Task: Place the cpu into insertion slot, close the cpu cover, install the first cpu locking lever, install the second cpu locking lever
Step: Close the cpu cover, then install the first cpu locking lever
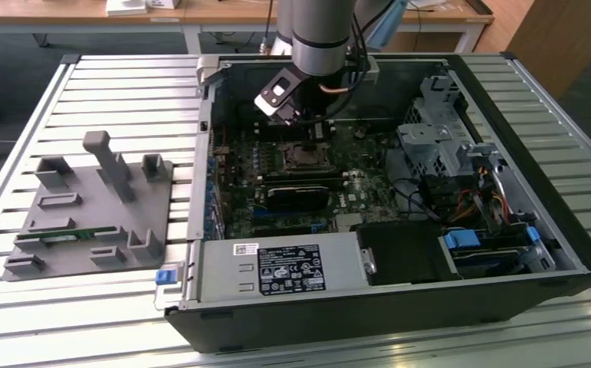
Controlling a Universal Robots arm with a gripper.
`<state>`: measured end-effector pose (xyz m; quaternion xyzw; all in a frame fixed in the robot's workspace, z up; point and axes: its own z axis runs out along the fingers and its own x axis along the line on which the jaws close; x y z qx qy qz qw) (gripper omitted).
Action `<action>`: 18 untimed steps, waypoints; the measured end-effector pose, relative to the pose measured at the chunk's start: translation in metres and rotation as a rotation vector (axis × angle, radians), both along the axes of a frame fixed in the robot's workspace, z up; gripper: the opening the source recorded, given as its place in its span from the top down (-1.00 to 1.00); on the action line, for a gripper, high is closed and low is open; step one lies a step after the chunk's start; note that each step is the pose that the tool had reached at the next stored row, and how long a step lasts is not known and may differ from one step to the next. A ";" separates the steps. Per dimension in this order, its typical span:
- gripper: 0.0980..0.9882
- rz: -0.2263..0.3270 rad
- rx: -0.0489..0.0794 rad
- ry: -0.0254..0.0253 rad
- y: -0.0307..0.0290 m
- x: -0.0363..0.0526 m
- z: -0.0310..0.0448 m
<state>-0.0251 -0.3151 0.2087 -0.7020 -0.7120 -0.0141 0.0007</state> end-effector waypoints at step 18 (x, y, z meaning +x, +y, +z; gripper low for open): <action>0.98 0.000 0.000 0.0006 0.0000 0.0020 0.0029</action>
